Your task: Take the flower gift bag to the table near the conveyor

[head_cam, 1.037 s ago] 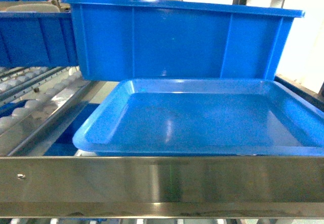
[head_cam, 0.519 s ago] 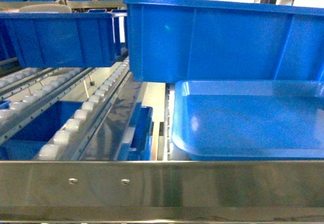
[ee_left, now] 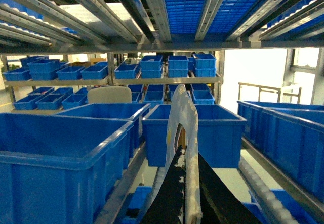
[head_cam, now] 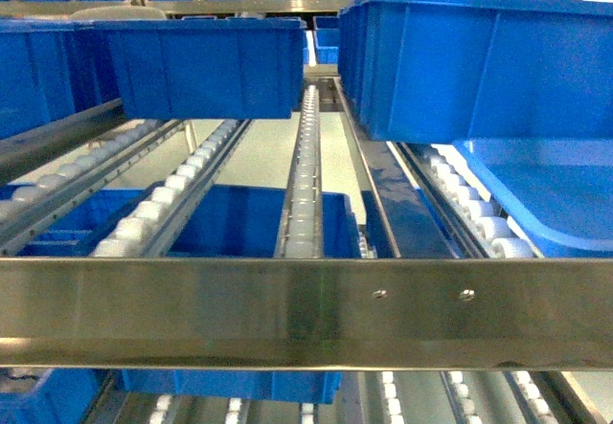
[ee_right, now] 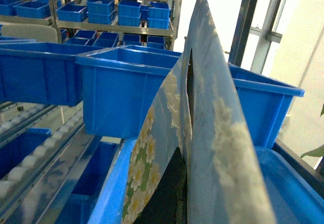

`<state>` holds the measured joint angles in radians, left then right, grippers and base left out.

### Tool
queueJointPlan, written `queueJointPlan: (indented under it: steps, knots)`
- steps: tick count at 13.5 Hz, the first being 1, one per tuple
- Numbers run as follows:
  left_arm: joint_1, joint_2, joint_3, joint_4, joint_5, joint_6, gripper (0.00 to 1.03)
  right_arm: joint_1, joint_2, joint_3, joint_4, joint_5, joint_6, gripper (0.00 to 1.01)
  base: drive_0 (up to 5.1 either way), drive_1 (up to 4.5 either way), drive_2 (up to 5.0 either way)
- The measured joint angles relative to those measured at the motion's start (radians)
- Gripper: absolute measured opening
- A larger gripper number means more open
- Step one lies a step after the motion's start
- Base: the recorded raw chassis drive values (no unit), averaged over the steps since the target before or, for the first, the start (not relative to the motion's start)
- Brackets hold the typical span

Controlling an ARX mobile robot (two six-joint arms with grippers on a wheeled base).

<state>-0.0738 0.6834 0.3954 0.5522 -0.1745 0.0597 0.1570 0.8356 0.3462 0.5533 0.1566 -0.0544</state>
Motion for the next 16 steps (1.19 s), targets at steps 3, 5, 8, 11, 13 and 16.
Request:
queueJointPlan:
  steps: [3,5,8,11,13,16]
  knots:
    - [0.0,-0.002,0.0,0.002,0.0,0.0,0.02,0.0,-0.001,0.0,0.001,0.0,0.0,0.02,-4.5,0.49,4.0]
    - [0.0,-0.001,0.0,0.002,0.0,0.0,0.02,0.0,-0.001,0.0,0.002,0.0,0.0,0.02,-4.7,0.7,3.9]
    - [0.0,-0.002,0.0,0.002,0.0,0.0,0.02,0.0,-0.001,0.0,0.001,0.0,0.0,0.02,-4.7,1.23,3.7]
    - [0.0,0.0,0.0,0.0,0.0,0.0,0.02,0.0,0.0,0.0,-0.002,0.0,0.0,0.02,-4.7,1.09,3.7]
    - [0.0,-0.001,0.0,0.002,0.0,0.0,0.02,0.0,-0.001,0.0,0.001,0.0,0.0,0.02,-4.9,1.14,3.5]
    - [0.0,0.0,0.0,0.001,0.0,0.0,0.02,0.0,0.0,0.0,-0.001,0.0,0.0,0.02,-4.8,1.15,3.5]
